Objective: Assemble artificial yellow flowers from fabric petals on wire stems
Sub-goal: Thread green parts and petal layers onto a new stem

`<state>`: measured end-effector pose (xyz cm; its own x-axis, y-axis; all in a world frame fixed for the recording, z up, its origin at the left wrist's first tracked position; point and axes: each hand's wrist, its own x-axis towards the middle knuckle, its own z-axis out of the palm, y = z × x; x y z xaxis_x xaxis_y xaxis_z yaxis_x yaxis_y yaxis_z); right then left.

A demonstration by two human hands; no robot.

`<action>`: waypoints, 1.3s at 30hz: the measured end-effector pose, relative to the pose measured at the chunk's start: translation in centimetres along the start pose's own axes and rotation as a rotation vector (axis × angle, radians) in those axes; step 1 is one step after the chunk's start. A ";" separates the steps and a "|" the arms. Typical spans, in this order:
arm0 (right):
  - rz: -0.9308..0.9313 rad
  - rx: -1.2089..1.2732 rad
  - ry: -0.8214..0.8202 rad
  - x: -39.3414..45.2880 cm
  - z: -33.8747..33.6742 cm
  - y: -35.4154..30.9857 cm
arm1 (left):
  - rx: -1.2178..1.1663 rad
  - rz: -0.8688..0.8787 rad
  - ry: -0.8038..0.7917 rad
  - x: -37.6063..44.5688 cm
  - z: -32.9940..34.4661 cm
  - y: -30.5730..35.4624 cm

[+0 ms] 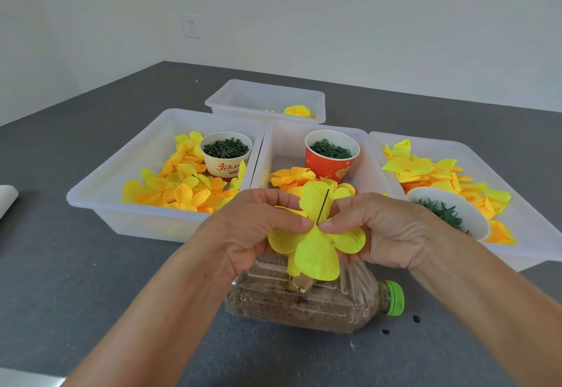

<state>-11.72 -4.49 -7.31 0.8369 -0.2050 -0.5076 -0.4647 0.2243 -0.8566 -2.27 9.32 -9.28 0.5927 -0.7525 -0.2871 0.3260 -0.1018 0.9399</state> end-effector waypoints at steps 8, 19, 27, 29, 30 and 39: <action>-0.445 -0.256 0.225 -1.4 0.4 0.9 | 0.051 0.085 -0.007 -0.1 -0.2 -0.1; -0.535 -0.429 0.315 -1.5 1.2 2.3 | 0.195 0.096 0.012 0.0 -0.5 0.0; -0.497 -0.432 0.304 -1.4 0.7 2.2 | 0.172 0.005 -0.049 0.3 -0.7 0.4; -0.511 -0.426 0.289 -1.4 0.6 2.1 | 0.156 -0.014 -0.056 0.4 -0.8 0.5; -0.519 -0.430 0.279 -1.4 0.5 2.1 | 0.153 -0.018 -0.058 0.4 -0.8 0.5; -0.634 -0.553 0.280 -1.2 0.8 2.5 | 0.166 -0.028 -0.028 0.2 -1.0 0.1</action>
<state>-13.70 -2.92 -8.77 0.9166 -0.3760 0.1359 -0.0713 -0.4881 -0.8699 -1.38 9.81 -9.46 0.5632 -0.7658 -0.3103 0.2145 -0.2271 0.9499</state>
